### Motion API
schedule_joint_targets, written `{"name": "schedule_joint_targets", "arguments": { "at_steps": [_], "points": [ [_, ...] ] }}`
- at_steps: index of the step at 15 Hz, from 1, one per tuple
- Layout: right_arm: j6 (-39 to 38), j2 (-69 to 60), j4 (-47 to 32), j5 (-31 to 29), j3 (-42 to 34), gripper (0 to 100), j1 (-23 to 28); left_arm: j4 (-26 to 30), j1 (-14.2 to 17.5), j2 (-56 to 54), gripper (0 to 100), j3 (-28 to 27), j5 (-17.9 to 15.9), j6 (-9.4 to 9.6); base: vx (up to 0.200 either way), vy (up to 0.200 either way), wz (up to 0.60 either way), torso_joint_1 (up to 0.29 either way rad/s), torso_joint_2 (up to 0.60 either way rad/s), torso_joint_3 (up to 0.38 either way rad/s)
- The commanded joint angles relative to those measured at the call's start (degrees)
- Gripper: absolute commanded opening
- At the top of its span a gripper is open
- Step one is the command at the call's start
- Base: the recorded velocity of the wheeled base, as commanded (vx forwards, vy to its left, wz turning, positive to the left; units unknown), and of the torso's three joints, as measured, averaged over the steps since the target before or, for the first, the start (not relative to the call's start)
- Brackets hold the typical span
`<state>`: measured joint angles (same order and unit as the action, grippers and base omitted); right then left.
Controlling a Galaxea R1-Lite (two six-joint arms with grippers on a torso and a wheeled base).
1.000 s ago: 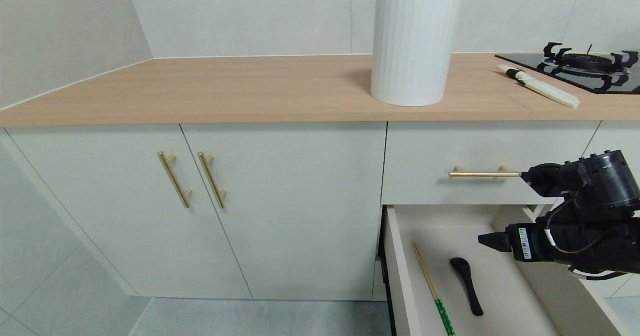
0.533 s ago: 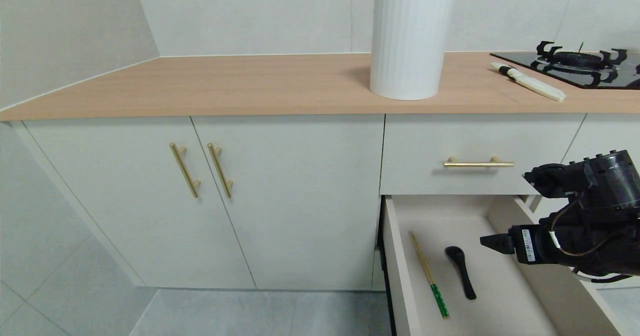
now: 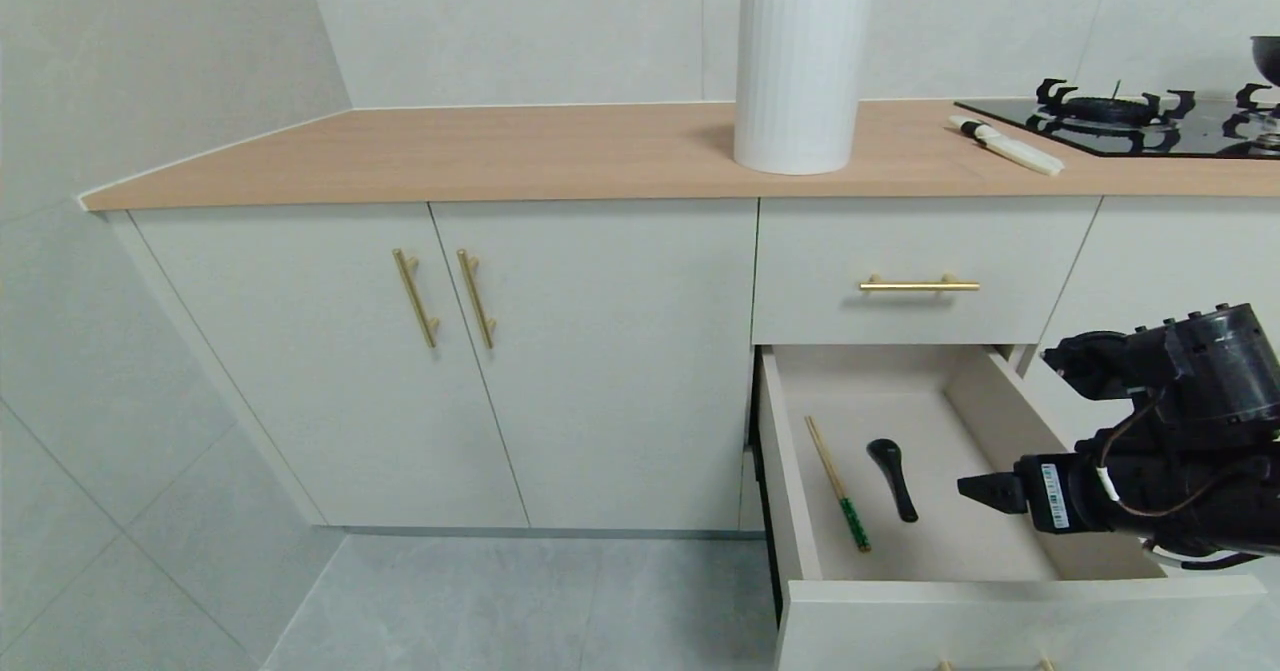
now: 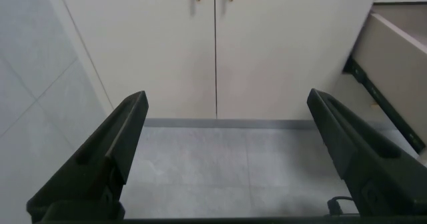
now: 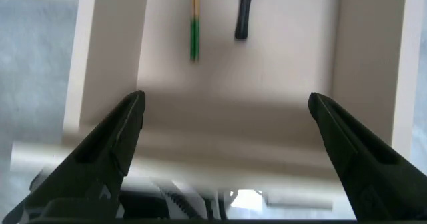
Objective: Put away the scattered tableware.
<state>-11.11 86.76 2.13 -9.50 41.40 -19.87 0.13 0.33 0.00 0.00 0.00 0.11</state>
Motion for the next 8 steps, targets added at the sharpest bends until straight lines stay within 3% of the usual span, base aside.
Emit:
{"name": "schedule_joint_targets", "arguments": {
  "at_steps": [1,4,8],
  "points": [
    [0.6,-0.1,-0.6,0.1,-0.3,100,-0.3,0.0,0.0,0.0,100,0.0,0.0,-0.02,0.000,0.000,0.00,0.000,0.00,0.000],
    [1.9,-2.2,-7.1,0.9,-0.2,100,-3.2,0.0,0.0,0.1,100,0.0,0.0,-0.02,0.000,0.000,0.00,0.000,0.00,0.000],
    [8.7,-5.8,-19.2,6.6,-0.4,100,-5.7,0.0,0.0,0.0,100,0.0,0.0,-0.02,0.000,0.000,0.00,0.000,0.00,0.000]
  ]
}}
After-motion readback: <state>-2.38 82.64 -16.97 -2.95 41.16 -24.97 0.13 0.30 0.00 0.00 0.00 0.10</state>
